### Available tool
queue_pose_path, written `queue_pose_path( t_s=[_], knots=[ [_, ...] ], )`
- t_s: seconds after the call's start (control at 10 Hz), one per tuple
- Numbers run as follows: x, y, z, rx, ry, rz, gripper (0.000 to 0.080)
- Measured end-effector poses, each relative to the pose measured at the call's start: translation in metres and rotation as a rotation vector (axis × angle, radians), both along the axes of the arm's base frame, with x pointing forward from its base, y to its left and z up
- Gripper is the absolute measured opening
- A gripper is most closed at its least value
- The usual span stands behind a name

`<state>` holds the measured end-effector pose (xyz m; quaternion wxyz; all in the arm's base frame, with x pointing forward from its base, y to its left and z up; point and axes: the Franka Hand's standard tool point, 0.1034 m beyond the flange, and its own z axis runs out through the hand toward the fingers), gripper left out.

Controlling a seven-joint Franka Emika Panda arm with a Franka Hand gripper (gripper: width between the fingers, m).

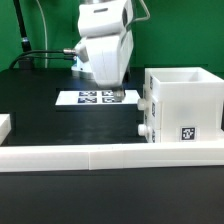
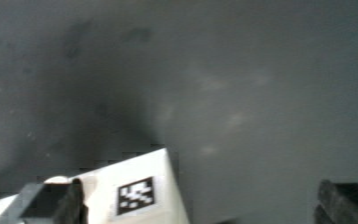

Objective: Assemble drawer

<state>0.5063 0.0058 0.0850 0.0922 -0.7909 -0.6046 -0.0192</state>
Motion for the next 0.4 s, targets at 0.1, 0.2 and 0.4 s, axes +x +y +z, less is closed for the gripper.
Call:
queue_pose_path(
  t_s=[0.1,0.2,0.4],
  knots=[
    [-0.0118,-0.0015,0.0017,-0.012,-0.009,-0.014,0.0649],
    [-0.0194,-0.005,0.0007,-0.016,-0.006,-0.02,0.0649],
    [-0.0175,-0.005,-0.0002,-0.015,-0.005,-0.019,0.0649]
  ],
)
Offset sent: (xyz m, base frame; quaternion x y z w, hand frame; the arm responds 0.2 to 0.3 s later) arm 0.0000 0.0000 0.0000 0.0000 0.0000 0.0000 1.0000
